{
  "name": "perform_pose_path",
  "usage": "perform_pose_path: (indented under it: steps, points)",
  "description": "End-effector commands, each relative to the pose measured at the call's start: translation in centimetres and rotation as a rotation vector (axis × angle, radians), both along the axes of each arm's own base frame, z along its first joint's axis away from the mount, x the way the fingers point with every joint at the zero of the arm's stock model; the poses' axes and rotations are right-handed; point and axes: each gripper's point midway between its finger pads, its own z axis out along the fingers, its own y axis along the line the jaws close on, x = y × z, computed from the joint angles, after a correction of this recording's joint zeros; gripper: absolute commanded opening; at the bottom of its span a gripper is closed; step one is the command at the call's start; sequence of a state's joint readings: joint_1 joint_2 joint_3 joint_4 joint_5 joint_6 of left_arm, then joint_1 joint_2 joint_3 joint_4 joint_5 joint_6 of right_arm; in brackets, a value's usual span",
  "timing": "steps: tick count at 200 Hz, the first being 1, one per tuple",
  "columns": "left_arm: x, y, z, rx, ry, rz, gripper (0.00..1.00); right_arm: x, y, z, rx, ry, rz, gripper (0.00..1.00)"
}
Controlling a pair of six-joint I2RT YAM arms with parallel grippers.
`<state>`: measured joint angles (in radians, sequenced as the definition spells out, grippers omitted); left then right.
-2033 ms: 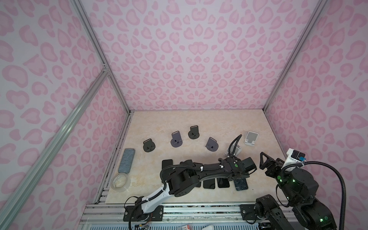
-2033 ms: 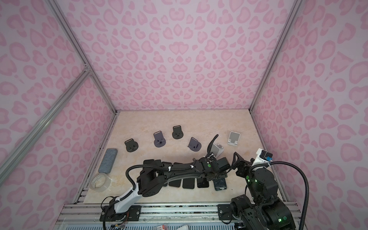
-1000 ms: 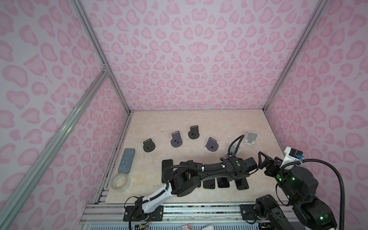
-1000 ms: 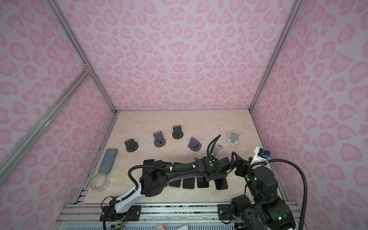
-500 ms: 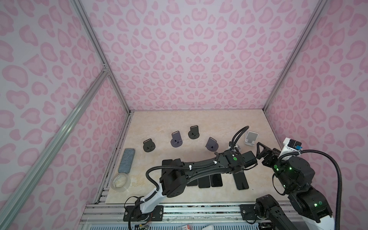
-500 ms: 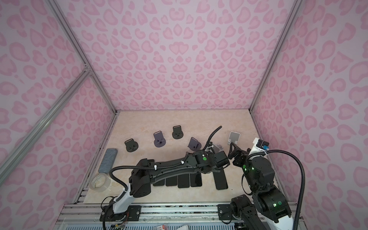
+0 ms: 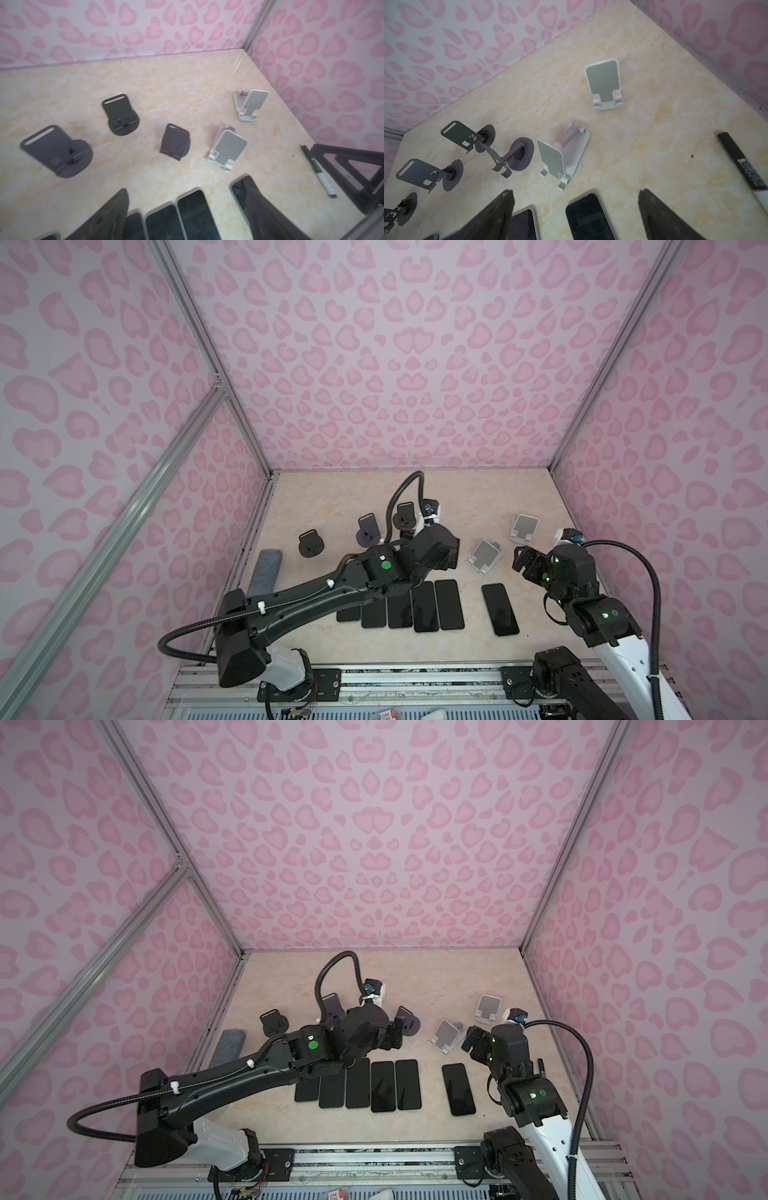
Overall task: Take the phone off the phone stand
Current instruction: 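Open the left gripper and raise it away from the placed phone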
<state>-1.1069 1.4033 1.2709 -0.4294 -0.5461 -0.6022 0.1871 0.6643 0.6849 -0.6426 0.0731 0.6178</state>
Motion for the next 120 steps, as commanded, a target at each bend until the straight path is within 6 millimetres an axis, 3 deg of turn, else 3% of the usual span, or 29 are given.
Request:
perform_pose_path:
  steps: [1,21,48,84,120]
  points:
    - [0.7,3.9,1.5,-0.090,-0.074,0.089,0.92,-0.9,1.8,-4.0,0.128,0.160,0.064,0.96]
    - [0.4,8.9,0.7,-0.109,-0.096,0.196,0.93,-2.3,1.9,-8.1,0.162,0.327,0.042,0.97]
    - [-0.6,12.7,-1.1,-0.137,-0.086,0.250,0.95,-3.9,2.1,-11.2,0.169,0.399,0.042,0.97]
    - [-1.2,15.0,-3.6,-0.133,-0.063,0.284,0.97,-5.0,2.8,-14.1,0.211,0.463,0.006,0.97]
    - [-1.2,15.2,-3.7,-0.131,-0.065,0.275,0.97,-5.6,2.9,-14.9,0.181,0.478,-0.003,0.96]
